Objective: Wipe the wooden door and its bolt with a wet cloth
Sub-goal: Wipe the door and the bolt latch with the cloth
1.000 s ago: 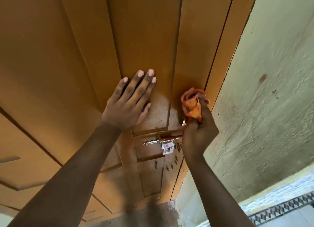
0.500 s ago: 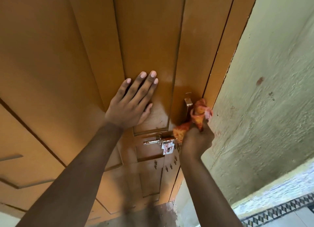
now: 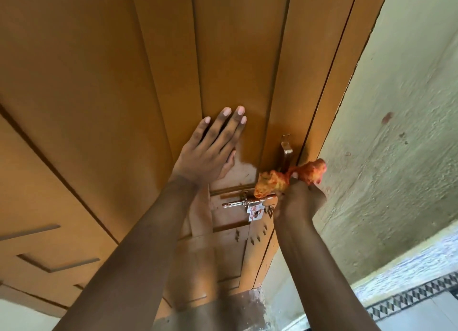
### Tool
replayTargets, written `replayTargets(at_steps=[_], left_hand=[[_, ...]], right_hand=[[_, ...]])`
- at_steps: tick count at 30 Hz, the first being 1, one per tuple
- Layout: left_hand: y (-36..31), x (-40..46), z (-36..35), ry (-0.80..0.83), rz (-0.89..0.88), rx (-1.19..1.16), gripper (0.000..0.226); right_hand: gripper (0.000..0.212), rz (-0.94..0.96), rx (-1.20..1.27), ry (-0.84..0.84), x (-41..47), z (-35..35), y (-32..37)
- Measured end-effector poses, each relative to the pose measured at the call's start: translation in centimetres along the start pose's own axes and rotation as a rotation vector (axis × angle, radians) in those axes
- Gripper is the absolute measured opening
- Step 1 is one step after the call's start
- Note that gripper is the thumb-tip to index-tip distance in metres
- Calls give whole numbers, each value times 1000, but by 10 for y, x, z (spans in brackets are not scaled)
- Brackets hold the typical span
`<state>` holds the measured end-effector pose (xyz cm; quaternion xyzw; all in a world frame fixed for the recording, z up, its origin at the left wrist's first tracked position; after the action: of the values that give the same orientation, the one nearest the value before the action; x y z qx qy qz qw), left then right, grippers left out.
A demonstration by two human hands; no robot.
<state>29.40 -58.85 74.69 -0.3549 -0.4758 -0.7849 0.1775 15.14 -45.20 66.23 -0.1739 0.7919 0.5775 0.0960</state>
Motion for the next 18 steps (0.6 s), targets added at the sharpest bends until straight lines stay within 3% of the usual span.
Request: replayTargets(at_steps=[3, 8, 12, 15, 18], left_hand=[[0, 0, 0, 1, -7, -24, 69], [2, 0, -3, 20, 5, -76, 68], [4, -2, -6, 37, 4, -109, 70], [4, -6, -4, 43, -3, -176, 70], [0, -18, -8, 57, -21, -216, 72]], right_hand=[[24, 124, -123, -32, -6, 0, 3], [13, -47, -118, -90, -13, -6, 3], [8, 131, -67, -74, -30, -14, 39], [17, 256, -220, -144, -35, -17, 47], [21, 138, -263, -206, -38, -14, 38]])
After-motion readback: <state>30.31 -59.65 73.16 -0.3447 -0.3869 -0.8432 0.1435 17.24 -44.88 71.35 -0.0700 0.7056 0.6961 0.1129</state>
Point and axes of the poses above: each hand's wrist, its own x-axis towards the middle knuckle, its own z-axis out of the back of the hand, y = z × x, the point moved 6 cm from there along x, towards the middle knuckle
